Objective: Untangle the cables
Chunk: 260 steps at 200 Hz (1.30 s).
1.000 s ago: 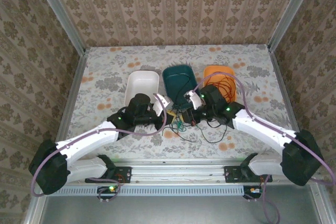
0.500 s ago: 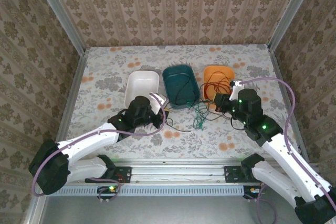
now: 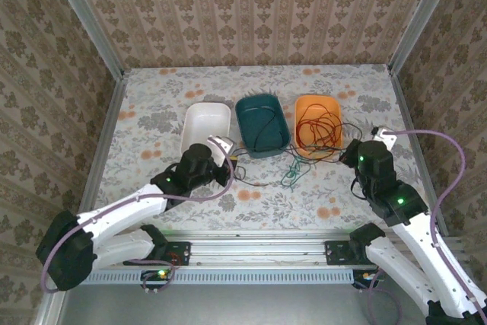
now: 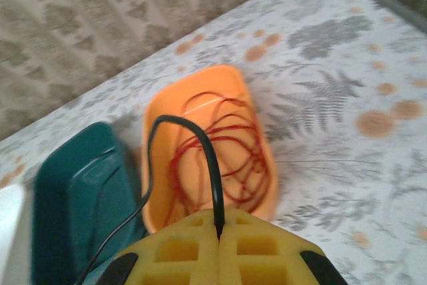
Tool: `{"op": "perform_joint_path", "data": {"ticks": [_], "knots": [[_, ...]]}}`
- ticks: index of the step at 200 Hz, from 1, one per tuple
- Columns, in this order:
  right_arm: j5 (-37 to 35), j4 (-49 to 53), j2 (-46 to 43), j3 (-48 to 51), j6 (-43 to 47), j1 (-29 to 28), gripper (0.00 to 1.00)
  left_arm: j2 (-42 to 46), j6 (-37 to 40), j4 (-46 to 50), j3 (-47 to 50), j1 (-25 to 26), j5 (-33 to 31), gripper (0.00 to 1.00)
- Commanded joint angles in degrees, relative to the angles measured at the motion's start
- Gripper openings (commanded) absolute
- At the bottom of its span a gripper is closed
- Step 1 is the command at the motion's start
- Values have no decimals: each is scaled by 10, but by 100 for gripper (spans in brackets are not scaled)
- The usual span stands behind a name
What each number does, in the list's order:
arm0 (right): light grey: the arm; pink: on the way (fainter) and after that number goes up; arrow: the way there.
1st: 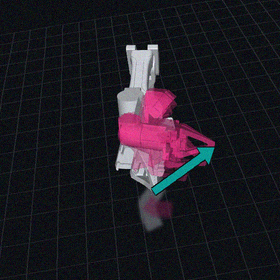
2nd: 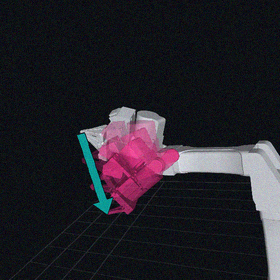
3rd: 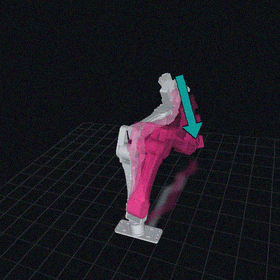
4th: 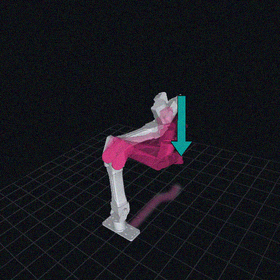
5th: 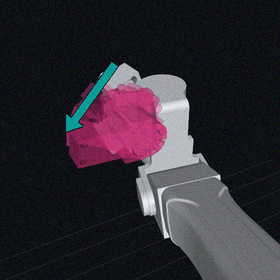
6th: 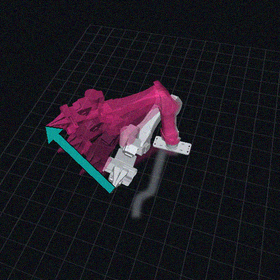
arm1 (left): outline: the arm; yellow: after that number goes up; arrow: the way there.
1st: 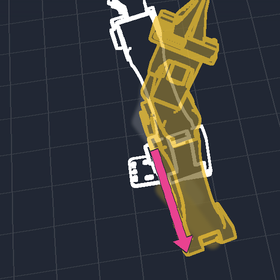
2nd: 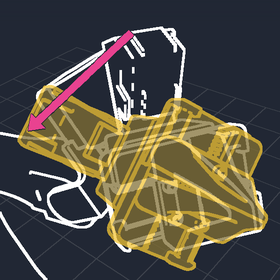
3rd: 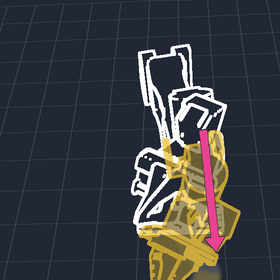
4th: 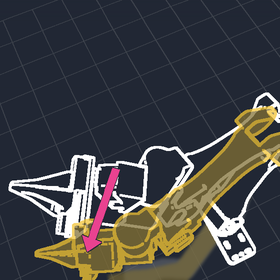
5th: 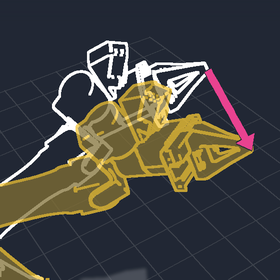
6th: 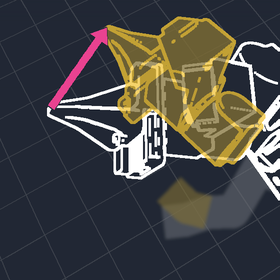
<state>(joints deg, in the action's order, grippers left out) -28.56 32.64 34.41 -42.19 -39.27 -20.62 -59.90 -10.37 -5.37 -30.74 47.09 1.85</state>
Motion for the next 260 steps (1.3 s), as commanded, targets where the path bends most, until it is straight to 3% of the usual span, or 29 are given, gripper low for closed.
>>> {"op": "perform_joint_path", "data": {"ticks": [1,51,96,133,179,204,232,237,248,260], "knots": [[-127,90,-9,-23,-54,12,0,47,-11,0,19,-12,-60,0],[-192,197,-9,-22,-141,36,0,165,-16,-5,40,-33,-80,0],[-189,246,-10,-7,-177,88,0,225,-18,21,22,-59,-107,0],[-146,236,-19,13,-166,135,0,214,-2,31,0,-68,-48,0],[-65,165,-41,22,-102,188,0,189,1,28,3,-68,-67,0],[33,74,-55,38,-29,188,0,153,10,39,-14,-67,-9,0],[72,96,-22,42,-31,183,0,104,9,27,-32,-54,80,0],[77,100,-20,46,-33,179,8,97,10,22,-36,-49,89,0],[99,93,-24,56,-25,168,34,81,15,19,-46,-37,104,0],[121,74,-46,66,-15,150,48,64,23,22,-58,-25,112,0]]}}
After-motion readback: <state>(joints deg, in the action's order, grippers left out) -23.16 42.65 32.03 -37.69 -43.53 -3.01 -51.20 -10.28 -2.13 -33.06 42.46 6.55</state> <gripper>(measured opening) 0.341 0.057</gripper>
